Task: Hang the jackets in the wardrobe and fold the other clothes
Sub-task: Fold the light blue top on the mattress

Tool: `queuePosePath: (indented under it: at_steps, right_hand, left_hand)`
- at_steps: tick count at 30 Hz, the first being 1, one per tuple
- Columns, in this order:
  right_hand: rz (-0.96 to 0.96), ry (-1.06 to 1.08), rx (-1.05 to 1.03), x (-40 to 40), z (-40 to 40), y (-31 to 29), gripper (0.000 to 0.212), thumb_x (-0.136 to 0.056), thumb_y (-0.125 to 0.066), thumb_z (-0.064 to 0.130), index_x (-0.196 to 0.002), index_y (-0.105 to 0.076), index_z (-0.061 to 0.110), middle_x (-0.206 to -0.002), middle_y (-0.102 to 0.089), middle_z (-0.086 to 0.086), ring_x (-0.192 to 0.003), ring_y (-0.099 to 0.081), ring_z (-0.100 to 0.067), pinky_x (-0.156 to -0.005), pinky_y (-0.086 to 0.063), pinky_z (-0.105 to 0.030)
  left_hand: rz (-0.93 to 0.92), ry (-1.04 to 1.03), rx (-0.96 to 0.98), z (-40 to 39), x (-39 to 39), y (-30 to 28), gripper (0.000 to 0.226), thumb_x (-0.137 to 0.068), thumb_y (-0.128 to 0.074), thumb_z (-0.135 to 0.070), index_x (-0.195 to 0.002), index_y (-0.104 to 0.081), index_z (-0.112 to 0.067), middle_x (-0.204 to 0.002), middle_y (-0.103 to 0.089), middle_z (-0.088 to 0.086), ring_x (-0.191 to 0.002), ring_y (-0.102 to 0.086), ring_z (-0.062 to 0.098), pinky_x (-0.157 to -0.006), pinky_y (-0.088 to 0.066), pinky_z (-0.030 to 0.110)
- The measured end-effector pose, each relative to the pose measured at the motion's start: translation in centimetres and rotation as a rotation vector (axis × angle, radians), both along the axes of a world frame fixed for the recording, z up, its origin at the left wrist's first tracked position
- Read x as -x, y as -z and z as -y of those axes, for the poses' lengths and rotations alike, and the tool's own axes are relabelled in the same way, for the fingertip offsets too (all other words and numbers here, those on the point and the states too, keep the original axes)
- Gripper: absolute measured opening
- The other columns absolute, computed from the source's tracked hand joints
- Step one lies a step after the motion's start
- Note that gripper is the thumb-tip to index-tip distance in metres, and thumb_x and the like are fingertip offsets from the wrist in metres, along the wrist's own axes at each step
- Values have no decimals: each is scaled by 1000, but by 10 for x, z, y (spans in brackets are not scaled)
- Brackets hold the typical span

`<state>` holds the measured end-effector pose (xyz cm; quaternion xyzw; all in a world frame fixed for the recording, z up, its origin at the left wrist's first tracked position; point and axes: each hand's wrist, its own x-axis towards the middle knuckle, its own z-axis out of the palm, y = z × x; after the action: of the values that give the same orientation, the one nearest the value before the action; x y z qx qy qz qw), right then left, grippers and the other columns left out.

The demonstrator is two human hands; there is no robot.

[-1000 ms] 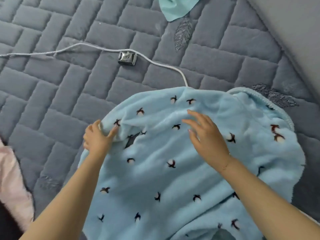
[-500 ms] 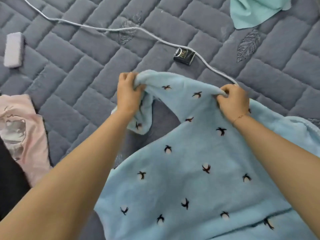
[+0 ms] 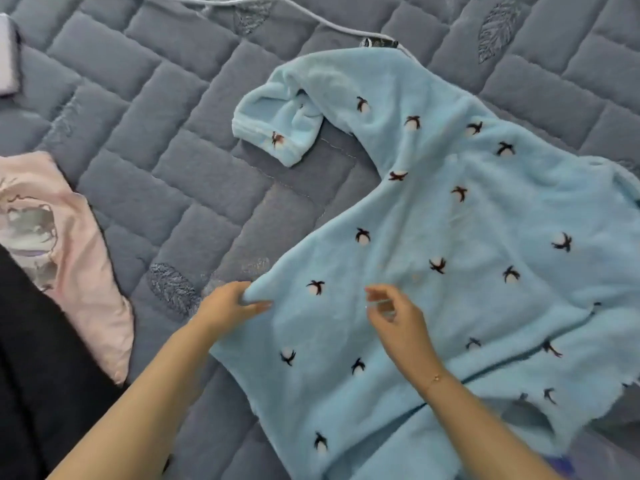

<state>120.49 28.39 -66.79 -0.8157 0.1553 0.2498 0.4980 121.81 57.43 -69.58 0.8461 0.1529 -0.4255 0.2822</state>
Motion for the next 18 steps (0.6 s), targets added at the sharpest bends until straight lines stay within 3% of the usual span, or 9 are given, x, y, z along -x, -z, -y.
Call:
queuePosePath:
  at_steps: [3, 6, 8, 11, 13, 15, 18]
  right_hand:
    - [-108, -20, -35, 69, -37, 5, 25, -91, -59, -1, -106, -65, 18, -121, -54, 6, -103, -57, 1, -91, -50, -26]
    - [-59, -47, -58, 107, -80, 7, 28, -92, -58, -1, -115, -64, 13, -142, -36, 13, -129, -36, 4, -101, -33, -5]
    - [-65, -15, -64, 121, -103, 6, 30, -94, -58, 3, -121, -61, 17, -145, -31, 15, -134, -27, 4, -96, -21, 6]
    - [-62, 170, -8, 143, -125, 1, 30, -93, -59, 3, -117, -61, 21, -139, -41, 10, -132, -36, -3, -101, -23, -1]
    - [-43, 364, 35, 164, -130, -6, 28, -92, -59, 2, -112, -63, 21, -128, -50, 9, -126, -46, -9, -106, -32, -16]
    - [-44, 556, 138, 190, -127, -11, 25, -90, -62, 4, -112, -62, 18, -116, -52, 10, -117, -50, -14, -105, -39, -30]
    - [-126, 874, 340, 228, -117, -11, 40, -81, -74, 4, -118, -58, -1, -114, -52, -3, -116, -52, -31, -99, -43, -41]
  left_hand:
    - [78, -69, 42, -24, 2, -2, 16, -86, -71, -45, -74, -66, -34, -78, -67, -15, -77, -67, 15, -68, -51, 31]
    - [296, -31, -79, -56, -18, -2, 25, -87, -67, -48, -74, -63, -27, -83, -57, -7, -77, -56, 20, -71, -45, 38]
    - [352, 18, -111, -72, -34, -3, 29, -89, -65, -44, -76, -60, -20, -87, -54, -1, -80, -53, 23, -69, -41, 37]
    - [298, -4, -99, -86, -35, -1, 22, -93, -62, -40, -87, -57, -19, -90, -57, 1, -83, -54, 25, -67, -39, 35]
    - [305, -227, -51, -92, -18, 1, 26, -91, -64, -40, -98, -58, -16, -94, -59, 2, -85, -55, 22, -67, -40, 33]
    - [291, -596, 77, -92, 8, 2, 38, -89, -68, -39, -111, -59, -11, -107, -62, 4, -92, -57, 19, -66, -43, 28]
    - [124, -1020, 321, -84, 48, 8, 49, -88, -71, -36, -124, -54, -8, -126, -62, 4, -110, -60, 19, -86, -52, 32]
